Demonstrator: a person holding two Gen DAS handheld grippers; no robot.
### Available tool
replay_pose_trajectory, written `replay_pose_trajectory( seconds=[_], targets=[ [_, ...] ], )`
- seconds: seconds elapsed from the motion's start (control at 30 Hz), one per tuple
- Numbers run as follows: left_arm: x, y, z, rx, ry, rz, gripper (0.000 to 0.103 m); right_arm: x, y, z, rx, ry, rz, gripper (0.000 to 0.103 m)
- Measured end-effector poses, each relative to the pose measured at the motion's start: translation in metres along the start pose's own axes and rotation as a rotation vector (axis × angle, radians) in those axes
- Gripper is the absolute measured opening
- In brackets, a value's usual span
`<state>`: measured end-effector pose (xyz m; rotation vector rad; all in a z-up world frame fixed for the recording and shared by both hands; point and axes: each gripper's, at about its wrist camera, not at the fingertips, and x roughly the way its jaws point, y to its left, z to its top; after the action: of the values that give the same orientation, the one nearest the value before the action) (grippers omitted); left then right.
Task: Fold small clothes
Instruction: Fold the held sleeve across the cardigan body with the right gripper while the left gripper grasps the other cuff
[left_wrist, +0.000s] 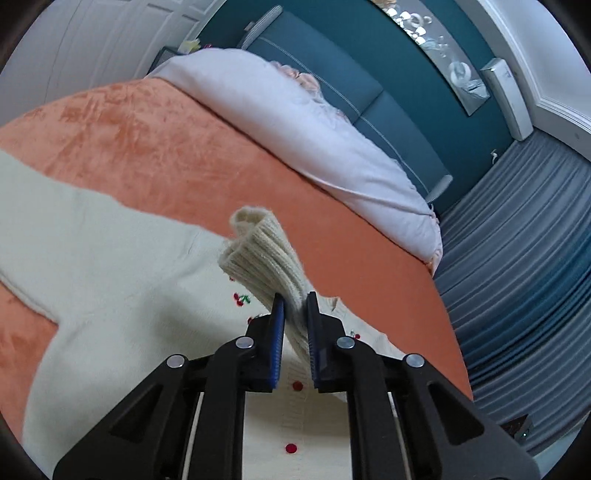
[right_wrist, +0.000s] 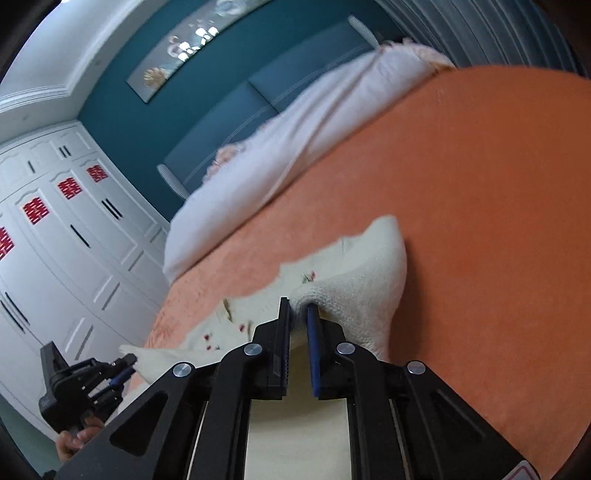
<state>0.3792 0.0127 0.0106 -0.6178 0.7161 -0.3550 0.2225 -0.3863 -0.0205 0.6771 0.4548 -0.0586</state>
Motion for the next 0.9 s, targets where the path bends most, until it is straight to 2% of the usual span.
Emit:
replay_pose_trajectory(
  seconds=[0.07,0.1,0.17,0.2,0.33,0.4,0.47,0.57,0.6,0.67,0.7,0.73,0.77,0.8,0.83,0.87,0.9],
  targets=[
    [0.019,0.015,-0.012,0.009,0.057,0.069,0.011,-0.006,0.0,-0.001,-0.025,-0.036,-0.013,0.008],
    [0.04,0.03,-0.025,-0.001,0.127,0.133,0.011,0.003,-0.01,-0.009,-0.033,0.0,-0.048,0.008],
    [0.068,0.062,-0.055,-0.043,0.234,0.237,0.009,0.042,-0.039,-0.035,-0.033,0.172,-0.182,0.008],
    [0.068,0.072,-0.066,-0.059,0.223,0.229,0.01,0.055,-0.05,-0.047,-0.013,0.235,-0.221,0.007],
    [0.062,0.077,-0.074,-0.08,0.19,0.207,0.012,0.041,-0.038,-0.041,-0.026,0.172,-0.185,0.009],
    [0.062,0.079,-0.076,-0.091,0.186,0.196,0.013,0.04,-0.029,-0.042,-0.07,0.186,-0.233,0.009],
    [0.064,0.08,-0.074,-0.087,0.179,0.192,0.013,0.027,-0.02,-0.049,-0.123,0.141,-0.275,0.009],
    [0.064,0.081,-0.075,-0.071,0.167,0.194,0.013,0.013,-0.001,-0.044,-0.149,0.067,-0.257,0.009],
    [0.063,0.081,-0.075,-0.071,0.164,0.194,0.013,0.018,0.002,-0.039,-0.169,0.071,-0.26,0.009],
    [0.062,0.081,-0.075,-0.071,0.165,0.191,0.013,0.049,-0.003,-0.041,-0.208,0.138,-0.328,0.009],
    [0.059,0.081,-0.074,-0.077,0.171,0.181,0.015,0.06,-0.018,-0.045,-0.219,0.189,-0.365,0.004],
    [0.056,0.083,-0.072,-0.084,0.174,0.169,0.019,0.077,-0.032,-0.054,-0.224,0.263,-0.407,0.001],
    [0.048,0.087,-0.07,-0.093,0.167,0.159,0.02,0.078,-0.038,-0.059,-0.216,0.264,-0.398,0.002],
    [0.034,0.092,-0.066,-0.104,0.139,0.162,0.03,0.072,-0.033,-0.058,-0.221,0.24,-0.396,0.004],
    [0.018,0.099,-0.063,-0.12,0.098,0.165,0.045,0.064,-0.024,-0.056,-0.229,0.233,-0.389,0.006],
    [-0.002,0.111,-0.058,-0.147,0.048,0.175,0.053,0.054,-0.015,-0.058,-0.237,0.216,-0.371,0.009],
    [-0.023,0.125,-0.054,-0.178,-0.002,0.201,0.069,0.039,-0.004,-0.062,-0.247,0.191,-0.344,0.013]
  ],
)
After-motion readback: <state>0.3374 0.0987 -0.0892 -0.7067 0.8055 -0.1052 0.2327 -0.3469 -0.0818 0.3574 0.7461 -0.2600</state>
